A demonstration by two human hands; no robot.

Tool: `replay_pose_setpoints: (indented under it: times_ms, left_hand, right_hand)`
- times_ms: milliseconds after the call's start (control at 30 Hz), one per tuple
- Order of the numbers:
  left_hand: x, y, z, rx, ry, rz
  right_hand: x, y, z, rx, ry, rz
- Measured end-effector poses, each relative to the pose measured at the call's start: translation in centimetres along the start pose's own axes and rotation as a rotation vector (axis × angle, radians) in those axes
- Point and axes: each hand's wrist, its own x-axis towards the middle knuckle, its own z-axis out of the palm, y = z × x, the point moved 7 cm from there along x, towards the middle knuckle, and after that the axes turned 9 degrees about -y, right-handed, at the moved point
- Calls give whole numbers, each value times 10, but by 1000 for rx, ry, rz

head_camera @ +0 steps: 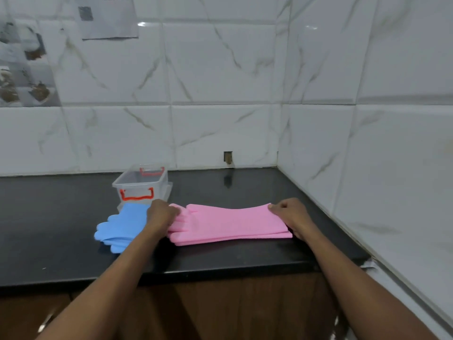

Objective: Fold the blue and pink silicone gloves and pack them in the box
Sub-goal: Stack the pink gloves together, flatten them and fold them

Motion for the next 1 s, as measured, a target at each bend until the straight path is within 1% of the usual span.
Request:
replay_pose_setpoints:
  times_ms: [100,200,300,367,433,500,600,733,900,933,1000]
  left_hand:
    - [-3,10,-1,55,41,75]
    - [-3,21,-2,98,83,127]
    - [0,19,5,115,45,108]
    - [1,12,11,128,14,88]
    - [1,8,12,129,10,84]
    - [1,9,12,122,8,87]
    - [1,12,11,133,7,89]
    - [-3,16,10,189,44,117]
    - [-10,21,13,289,73,108]
    - [-15,25,14,329,93,124]
    - [-28,36,13,460,195,197]
  right_hand:
    - [-2,-3,-1,-97,67,-78]
    - [-3,-1,-4,-52,107,-82]
    - [-4,2,-11,-20,177,-66]
    - [-3,4,-9,-85,158,-48]
    - [-3,2,-4,-147,115,-36]
    - [-4,-1,-3,-177,107,-40]
    - [-7,-6,-5,-278,175,-59]
    - [-15,-10,-1,-571,268,-67]
    - [-9,-3,0,-637,232,6]
    - [-9,-3,0,-648,226,15]
    - [-8,-3,1,-655,217,32]
